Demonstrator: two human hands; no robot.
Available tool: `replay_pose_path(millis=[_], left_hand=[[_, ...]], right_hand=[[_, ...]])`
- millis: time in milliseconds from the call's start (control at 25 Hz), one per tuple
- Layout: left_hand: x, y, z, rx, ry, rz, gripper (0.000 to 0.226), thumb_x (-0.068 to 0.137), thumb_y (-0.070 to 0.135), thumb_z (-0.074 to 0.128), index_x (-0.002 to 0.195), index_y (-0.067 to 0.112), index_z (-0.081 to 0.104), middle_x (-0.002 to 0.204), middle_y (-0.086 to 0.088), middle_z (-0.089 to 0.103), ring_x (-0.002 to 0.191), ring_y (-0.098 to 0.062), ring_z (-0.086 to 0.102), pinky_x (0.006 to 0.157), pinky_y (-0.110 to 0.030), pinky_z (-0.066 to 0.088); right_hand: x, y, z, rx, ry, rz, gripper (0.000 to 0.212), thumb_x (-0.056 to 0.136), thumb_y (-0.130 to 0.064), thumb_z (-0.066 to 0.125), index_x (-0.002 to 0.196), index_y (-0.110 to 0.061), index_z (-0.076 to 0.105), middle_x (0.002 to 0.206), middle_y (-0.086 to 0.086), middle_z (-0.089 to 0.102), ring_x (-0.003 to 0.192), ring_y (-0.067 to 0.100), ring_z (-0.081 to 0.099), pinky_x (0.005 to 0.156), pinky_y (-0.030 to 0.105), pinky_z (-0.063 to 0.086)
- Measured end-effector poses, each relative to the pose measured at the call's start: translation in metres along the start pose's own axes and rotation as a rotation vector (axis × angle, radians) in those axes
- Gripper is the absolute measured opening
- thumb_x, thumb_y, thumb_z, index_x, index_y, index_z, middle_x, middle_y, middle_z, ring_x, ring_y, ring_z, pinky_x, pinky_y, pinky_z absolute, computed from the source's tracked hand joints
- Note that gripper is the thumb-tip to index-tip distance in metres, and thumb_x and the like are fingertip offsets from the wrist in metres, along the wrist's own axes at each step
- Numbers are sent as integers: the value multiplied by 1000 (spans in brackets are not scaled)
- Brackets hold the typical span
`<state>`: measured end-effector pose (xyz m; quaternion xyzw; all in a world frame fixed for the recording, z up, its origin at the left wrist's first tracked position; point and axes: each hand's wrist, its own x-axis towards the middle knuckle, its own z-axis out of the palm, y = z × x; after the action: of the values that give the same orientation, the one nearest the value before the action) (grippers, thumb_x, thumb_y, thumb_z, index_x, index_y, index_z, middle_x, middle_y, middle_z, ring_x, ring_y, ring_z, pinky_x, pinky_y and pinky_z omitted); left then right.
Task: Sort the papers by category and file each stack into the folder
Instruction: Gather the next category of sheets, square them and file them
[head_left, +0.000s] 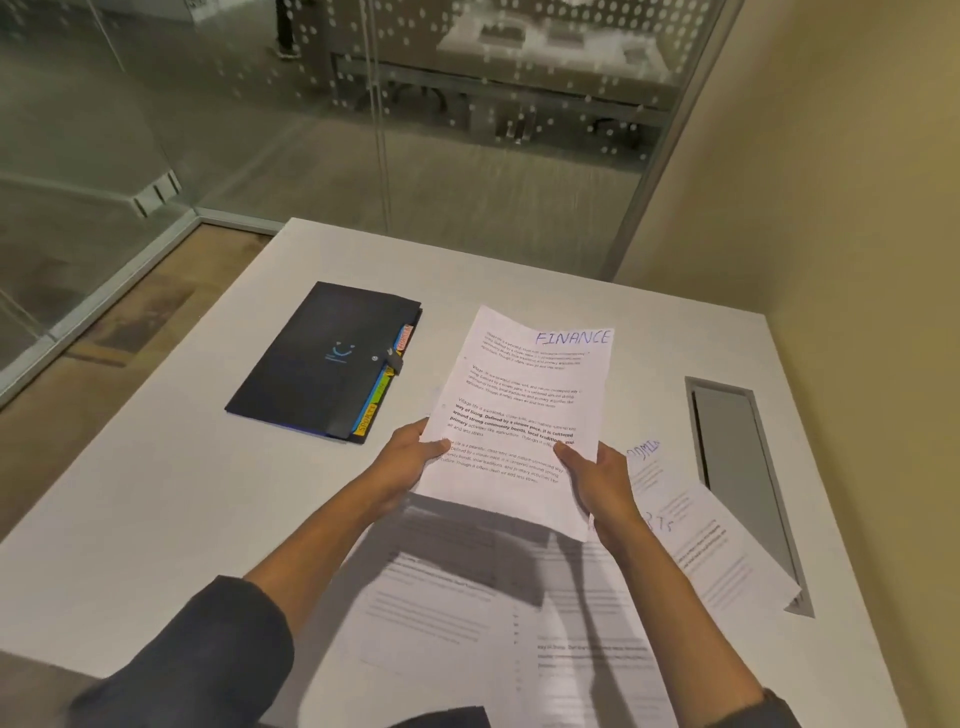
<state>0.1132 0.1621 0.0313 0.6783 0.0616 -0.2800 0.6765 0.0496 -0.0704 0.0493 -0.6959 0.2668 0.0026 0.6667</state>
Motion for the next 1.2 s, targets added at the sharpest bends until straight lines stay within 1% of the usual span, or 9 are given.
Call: replay_pose_path(millis=[120,240,320,440,600,800,920,1040,1200], left_hand=[[20,-11,-38,-22,33,-115,33,90,33,65,118,15,61,120,-1,67,105,-20,65,96,-39,48],[35,-9,-66,-58,212,-113,23,97,30,54,99,8,61,95,-8,64,79,-20,59,68,-28,45],[47,-11,-88,135,371,-57,17,97,25,54,98,10,62,92,-6,63,81,-21,59,63,-26,46],[68,-21,-123,643,476,43,15,91,25,60,103,15,63,100,-1,66,96,-23,62,84,-35,50],[103,-22,-143,985,502,112,31,89,23,63,119,15,57,117,-6,60,111,-26,56,97,-44,36],[146,-17,-152,1203,443,140,39,89,33,58,125,19,52,131,-10,49,127,-27,40,106,-48,26],[162,-14,-152,1375,427,-6,68,88,51,56,142,17,34,151,-18,29,143,-36,19,112,-60,11],[174,-8,-150,1397,389,-178,96,83,63,56,152,12,12,158,-22,9,146,-43,1,110,-67,-1],[182,-2,-152,1266,341,-286,109,79,60,65,153,13,0,158,-24,-5,144,-46,-6,111,-66,12]], right_hand=[[0,5,35,-46,38,-32,24,94,-16,64,118,-13,66,106,-4,71,98,13,66,75,18,47],[8,15,58,-94,60,-30,29,95,-16,63,123,-10,66,108,1,72,100,17,67,70,15,47],[11,19,67,-110,67,-23,29,95,-17,63,122,-10,66,108,2,73,100,18,68,77,22,51],[17,22,76,-113,83,-5,27,95,-18,64,120,-10,67,109,2,72,100,18,68,84,28,51],[25,22,84,-108,88,10,27,94,-18,64,120,-12,67,108,-1,73,101,15,68,91,31,52],[38,24,90,-87,80,23,23,94,-18,64,117,-15,68,107,-5,73,101,11,68,92,31,51],[45,25,91,-74,69,26,18,94,-16,64,111,-20,69,104,-5,74,100,11,69,89,27,51],[55,28,91,-79,64,21,21,94,-15,64,115,-15,70,105,-5,74,101,10,69,88,25,51],[68,32,92,-70,44,27,25,94,-15,64,119,-11,68,106,-7,73,100,6,68,88,22,51]])
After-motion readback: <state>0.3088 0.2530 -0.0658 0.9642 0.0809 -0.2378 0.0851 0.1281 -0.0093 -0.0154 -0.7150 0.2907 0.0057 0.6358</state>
